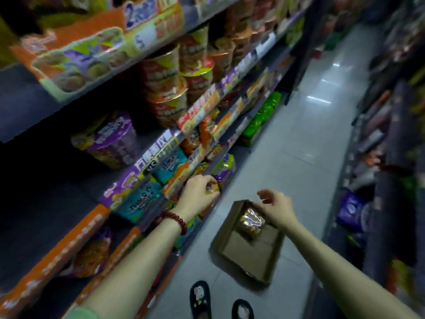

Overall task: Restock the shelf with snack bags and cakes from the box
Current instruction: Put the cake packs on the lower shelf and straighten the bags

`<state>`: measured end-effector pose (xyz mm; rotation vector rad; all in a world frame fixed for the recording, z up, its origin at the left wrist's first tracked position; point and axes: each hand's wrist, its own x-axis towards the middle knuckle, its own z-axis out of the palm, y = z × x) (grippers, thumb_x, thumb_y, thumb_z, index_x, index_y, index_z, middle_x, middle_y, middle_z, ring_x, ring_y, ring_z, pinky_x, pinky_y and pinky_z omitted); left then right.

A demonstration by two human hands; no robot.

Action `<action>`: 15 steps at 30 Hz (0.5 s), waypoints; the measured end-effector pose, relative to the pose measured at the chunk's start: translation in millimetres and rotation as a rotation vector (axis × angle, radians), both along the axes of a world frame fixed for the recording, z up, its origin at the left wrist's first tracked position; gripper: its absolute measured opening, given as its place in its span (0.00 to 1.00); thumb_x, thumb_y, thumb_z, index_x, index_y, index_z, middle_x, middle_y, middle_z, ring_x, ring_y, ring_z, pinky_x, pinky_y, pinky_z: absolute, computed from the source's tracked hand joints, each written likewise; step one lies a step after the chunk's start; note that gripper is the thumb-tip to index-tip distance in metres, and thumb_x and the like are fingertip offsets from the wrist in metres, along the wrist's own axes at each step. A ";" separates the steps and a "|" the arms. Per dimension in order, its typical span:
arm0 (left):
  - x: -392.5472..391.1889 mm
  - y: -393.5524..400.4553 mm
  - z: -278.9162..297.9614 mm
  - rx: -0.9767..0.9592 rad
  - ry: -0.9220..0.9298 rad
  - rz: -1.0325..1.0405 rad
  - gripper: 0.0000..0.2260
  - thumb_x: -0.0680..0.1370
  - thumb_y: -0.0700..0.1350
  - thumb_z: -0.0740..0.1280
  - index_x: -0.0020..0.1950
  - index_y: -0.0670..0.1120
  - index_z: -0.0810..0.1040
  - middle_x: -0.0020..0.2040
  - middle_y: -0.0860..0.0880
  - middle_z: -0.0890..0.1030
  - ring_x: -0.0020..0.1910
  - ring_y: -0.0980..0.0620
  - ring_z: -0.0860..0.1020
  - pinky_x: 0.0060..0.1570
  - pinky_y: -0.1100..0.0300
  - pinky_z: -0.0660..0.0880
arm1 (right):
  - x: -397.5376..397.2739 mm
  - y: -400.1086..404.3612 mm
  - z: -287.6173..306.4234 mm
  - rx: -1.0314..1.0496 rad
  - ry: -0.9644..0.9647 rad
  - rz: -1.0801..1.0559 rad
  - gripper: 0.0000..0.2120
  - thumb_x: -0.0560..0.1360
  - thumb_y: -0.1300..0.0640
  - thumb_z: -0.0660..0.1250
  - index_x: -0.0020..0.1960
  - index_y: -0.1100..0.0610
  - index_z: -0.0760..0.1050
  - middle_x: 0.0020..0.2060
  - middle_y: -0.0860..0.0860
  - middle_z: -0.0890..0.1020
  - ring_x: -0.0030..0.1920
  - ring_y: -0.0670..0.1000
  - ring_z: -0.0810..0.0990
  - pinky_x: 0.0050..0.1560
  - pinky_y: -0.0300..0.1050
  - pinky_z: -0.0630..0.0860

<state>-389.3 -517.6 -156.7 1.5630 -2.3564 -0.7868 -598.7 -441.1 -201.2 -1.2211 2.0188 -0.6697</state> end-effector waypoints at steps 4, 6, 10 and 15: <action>-55.4 -30.1 -40.9 0.050 -0.012 -0.141 0.13 0.73 0.47 0.70 0.57 0.44 0.80 0.51 0.46 0.81 0.52 0.50 0.78 0.46 0.68 0.63 | -58.0 13.9 -29.0 0.011 -0.030 -0.277 0.14 0.70 0.55 0.74 0.54 0.58 0.80 0.47 0.54 0.83 0.46 0.52 0.81 0.51 0.45 0.77; -78.3 -41.5 -69.7 0.070 -0.003 -0.190 0.13 0.74 0.46 0.71 0.56 0.44 0.80 0.51 0.47 0.81 0.49 0.52 0.77 0.47 0.69 0.65 | -80.5 19.2 -51.2 0.022 -0.017 -0.332 0.14 0.71 0.56 0.73 0.55 0.58 0.79 0.47 0.54 0.82 0.47 0.51 0.80 0.49 0.43 0.75; -114.8 -57.8 -151.1 0.105 -0.018 -0.240 0.12 0.75 0.47 0.69 0.57 0.44 0.79 0.52 0.47 0.80 0.48 0.54 0.76 0.47 0.66 0.68 | -114.0 22.0 -121.0 0.053 0.027 -0.394 0.14 0.73 0.56 0.72 0.57 0.59 0.79 0.48 0.53 0.82 0.47 0.50 0.80 0.52 0.46 0.77; -145.2 -65.4 -283.6 0.166 -0.033 -0.254 0.10 0.77 0.44 0.66 0.54 0.41 0.80 0.51 0.44 0.81 0.50 0.47 0.79 0.50 0.58 0.74 | -138.3 20.7 -241.8 0.086 0.034 -0.397 0.11 0.74 0.55 0.70 0.56 0.58 0.78 0.44 0.49 0.80 0.45 0.48 0.78 0.49 0.42 0.75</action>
